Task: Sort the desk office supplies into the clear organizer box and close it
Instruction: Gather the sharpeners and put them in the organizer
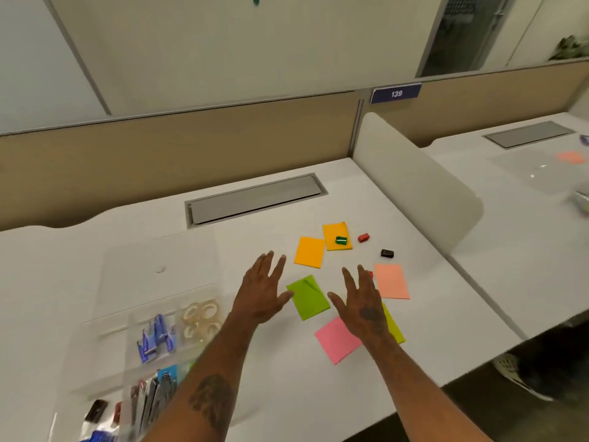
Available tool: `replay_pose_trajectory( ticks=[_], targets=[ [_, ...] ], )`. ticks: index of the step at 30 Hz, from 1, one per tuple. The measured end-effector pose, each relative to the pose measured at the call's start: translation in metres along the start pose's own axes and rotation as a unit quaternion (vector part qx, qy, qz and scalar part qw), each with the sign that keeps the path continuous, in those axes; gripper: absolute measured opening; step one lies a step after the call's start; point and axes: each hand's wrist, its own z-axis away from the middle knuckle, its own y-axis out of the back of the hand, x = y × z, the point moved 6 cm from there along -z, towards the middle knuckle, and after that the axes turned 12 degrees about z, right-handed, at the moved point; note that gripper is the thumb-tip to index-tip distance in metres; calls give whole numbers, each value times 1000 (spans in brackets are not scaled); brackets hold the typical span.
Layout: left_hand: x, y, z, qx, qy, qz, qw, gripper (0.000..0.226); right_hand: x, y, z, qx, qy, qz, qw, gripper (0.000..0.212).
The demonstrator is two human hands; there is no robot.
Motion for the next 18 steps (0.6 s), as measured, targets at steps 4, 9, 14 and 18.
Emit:
replay_pose_trajectory(
  ticks=[4, 9, 14, 18],
  targets=[
    [29, -22, -45, -23, -2, 5, 1000, 82, 39, -7, -27, -6, -3, 23, 1000, 68],
    [55, -45, -90, -45, -9, -7, 999, 80, 65, -17, -53, -40, 22, 49, 998, 62],
    [71, -63, -134, -75, -7, -7, 997, 76, 76, -30, -71, -57, 76, 56, 994, 54],
    [84, -76, -164, -106, -8, -23, 994, 68, 83, -41, -82, -76, 116, 66, 988, 51]
  ],
)
